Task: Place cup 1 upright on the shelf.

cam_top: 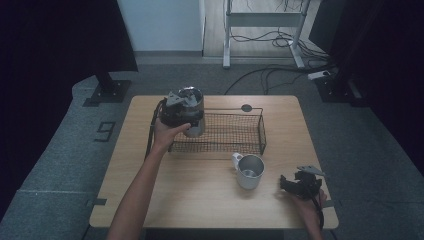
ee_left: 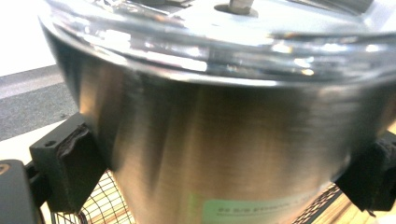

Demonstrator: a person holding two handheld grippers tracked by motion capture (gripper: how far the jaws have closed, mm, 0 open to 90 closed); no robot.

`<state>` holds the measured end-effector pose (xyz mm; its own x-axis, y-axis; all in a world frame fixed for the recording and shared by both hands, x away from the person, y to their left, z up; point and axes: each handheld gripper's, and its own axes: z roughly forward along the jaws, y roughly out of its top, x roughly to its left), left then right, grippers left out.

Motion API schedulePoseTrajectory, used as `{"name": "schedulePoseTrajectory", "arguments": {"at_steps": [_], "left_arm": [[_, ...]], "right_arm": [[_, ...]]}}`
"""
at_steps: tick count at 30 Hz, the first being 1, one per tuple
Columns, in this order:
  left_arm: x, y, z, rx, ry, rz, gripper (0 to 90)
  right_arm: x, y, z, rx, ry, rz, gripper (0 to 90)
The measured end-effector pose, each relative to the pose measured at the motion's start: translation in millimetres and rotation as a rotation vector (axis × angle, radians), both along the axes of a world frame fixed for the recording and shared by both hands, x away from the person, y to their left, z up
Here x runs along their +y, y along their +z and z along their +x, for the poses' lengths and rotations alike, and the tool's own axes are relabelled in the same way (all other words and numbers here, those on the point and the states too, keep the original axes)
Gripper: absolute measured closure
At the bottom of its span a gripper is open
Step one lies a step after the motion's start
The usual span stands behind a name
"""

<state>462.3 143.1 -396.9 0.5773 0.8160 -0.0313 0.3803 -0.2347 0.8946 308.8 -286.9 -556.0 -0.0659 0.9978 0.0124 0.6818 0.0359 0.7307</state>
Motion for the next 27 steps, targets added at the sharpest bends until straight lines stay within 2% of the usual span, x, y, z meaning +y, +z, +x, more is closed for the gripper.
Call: {"name": "schedulePoseTrajectory", "arguments": {"at_steps": [16,27], "left_arm": [[-9.0,-17.2,10.9,0.042,0.001,0.028,4.1],[-2.4,-40.4,19.4,0.086,0.034,0.036,4.1]], "right_arm": [[-0.1,0.0,-0.1,-0.001,0.002,-0.001,8.4],[-0.1,0.0,-0.1,-0.002,0.002,-0.001,8.5]]}}
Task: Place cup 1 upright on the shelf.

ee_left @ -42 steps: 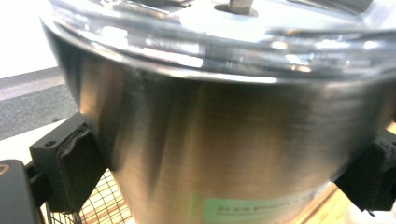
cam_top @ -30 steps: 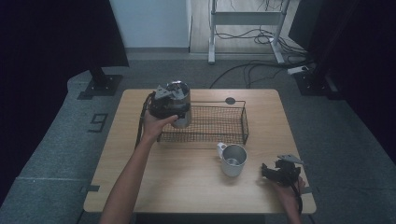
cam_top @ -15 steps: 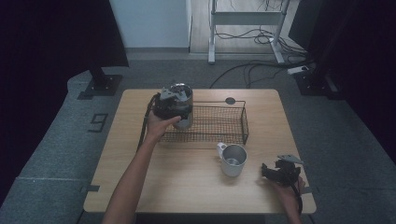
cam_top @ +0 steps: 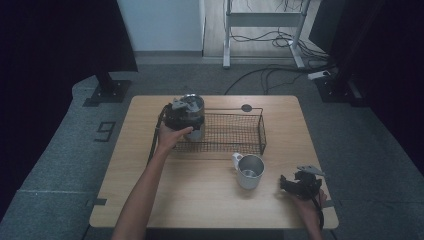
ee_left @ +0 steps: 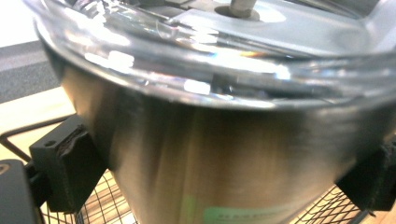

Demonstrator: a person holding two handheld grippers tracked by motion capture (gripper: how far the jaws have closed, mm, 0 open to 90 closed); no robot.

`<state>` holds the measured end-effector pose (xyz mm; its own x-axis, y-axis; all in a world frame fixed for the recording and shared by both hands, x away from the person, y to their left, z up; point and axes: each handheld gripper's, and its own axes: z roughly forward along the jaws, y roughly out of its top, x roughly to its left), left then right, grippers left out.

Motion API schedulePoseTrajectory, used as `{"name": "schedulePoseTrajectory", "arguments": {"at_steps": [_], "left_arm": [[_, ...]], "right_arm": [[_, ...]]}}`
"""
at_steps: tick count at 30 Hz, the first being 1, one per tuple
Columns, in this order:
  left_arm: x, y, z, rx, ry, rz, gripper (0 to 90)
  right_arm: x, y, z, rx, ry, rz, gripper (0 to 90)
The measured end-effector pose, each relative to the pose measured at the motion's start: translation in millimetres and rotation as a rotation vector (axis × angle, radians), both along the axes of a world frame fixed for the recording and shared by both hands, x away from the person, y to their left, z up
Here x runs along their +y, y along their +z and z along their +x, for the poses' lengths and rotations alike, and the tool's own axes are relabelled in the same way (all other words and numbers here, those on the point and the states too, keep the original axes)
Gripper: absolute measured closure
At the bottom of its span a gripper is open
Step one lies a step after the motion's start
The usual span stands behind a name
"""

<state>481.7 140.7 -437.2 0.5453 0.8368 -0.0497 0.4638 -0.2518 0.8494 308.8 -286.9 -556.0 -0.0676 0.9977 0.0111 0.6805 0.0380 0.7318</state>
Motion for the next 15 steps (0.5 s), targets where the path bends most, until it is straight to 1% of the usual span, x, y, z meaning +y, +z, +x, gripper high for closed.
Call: {"name": "schedulePoseTrajectory", "arguments": {"at_steps": [15], "left_arm": [[-3.9,-13.6,1.9,0.022,0.005,0.007,4.1]], "right_arm": [[-0.1,0.0,0.0,-0.001,0.0,-0.001,8.6]]}}
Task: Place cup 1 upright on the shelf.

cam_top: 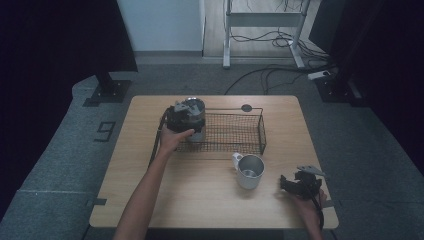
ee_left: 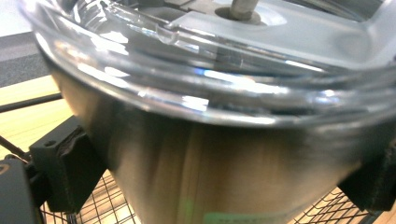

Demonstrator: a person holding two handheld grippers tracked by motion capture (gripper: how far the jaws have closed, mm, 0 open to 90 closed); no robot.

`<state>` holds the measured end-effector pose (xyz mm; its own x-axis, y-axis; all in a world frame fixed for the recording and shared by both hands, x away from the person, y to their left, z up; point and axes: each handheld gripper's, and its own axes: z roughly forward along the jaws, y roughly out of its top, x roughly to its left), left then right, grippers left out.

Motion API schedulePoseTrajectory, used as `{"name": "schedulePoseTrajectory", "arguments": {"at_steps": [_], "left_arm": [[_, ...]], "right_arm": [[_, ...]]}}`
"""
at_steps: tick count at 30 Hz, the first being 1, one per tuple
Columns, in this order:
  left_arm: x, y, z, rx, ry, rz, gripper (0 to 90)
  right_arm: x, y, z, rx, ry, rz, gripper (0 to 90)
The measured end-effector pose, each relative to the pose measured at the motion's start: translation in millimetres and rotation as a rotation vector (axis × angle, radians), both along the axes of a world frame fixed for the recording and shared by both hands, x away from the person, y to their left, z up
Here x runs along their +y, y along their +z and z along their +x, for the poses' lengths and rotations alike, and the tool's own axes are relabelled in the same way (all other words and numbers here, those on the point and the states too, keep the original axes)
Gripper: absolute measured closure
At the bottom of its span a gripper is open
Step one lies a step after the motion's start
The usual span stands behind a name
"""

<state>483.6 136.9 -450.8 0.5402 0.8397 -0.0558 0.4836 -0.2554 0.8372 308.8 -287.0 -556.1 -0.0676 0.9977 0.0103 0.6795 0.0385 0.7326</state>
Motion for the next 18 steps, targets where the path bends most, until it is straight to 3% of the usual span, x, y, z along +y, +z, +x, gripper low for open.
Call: {"name": "schedulePoseTrajectory", "arguments": {"at_steps": [18], "left_arm": [[1.4,-11.8,0.8,0.021,0.021,0.03,4.1]], "right_arm": [[0.0,0.0,0.0,0.0,0.001,0.0,8.7]]}}
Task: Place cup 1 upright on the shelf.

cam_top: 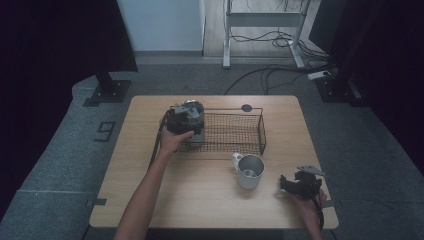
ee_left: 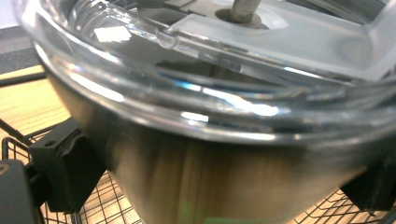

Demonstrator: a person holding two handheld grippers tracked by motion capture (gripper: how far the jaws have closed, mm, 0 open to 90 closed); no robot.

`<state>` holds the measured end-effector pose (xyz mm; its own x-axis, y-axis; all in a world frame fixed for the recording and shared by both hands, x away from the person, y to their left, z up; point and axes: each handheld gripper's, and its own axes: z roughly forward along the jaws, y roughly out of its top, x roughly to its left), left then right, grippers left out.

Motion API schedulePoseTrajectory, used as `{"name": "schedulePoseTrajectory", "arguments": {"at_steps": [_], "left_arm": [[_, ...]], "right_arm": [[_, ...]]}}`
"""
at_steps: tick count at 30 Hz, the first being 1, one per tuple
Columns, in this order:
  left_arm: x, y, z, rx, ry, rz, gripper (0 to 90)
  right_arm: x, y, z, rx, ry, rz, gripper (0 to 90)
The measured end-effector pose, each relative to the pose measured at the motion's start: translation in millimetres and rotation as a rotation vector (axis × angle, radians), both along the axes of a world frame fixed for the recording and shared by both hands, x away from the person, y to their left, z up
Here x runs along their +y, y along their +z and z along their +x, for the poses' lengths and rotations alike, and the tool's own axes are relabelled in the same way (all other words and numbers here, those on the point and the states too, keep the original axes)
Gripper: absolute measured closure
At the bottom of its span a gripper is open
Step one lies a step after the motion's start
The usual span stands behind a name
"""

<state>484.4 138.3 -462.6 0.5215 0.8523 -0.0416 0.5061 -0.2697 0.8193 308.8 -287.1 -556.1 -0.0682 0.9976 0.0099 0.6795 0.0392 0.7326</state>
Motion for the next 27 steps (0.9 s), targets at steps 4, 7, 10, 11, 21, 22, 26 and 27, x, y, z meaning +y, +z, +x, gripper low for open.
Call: {"name": "schedulePoseTrajectory", "arguments": {"at_steps": [4,7,10,11,21,22,26,27], "left_arm": [[-1.7,-4.1,-0.1,0.008,0.002,0.012,4.1],[-1.3,-5.2,0.0,0.011,0.007,0.01,4.1],[-1.4,-5.7,-0.1,0.008,0.011,0.012,4.1],[-1.1,-5.9,-0.2,0.007,0.012,0.009,4.1],[0.1,-8.6,-3.9,0.005,0.013,0.0,3.3],[0.1,-8.6,-3.9,0.005,0.013,0.0,3.2],[-0.1,-8.5,-5.3,0.005,0.011,-0.005,2.5],[0.5,-8.1,-5.2,0.008,0.012,-0.017,2.5]], "right_arm": [[0.0,-0.1,0.1,-0.001,-0.001,0.0,8.7],[0.1,0.0,0.0,0.0,-0.002,0.001,8.7],[0.1,-0.1,0.0,0.0,-0.002,0.001,8.7],[0.0,-0.1,0.1,-0.001,-0.001,0.0,8.7],[0.1,0.0,0.0,0.0,-0.001,0.001,8.8],[0.1,0.0,0.0,0.0,-0.001,0.001,8.8],[0.2,0.0,0.0,0.0,-0.003,0.001,8.8],[0.2,0.0,0.0,0.0,-0.003,0.001,8.8]]}}
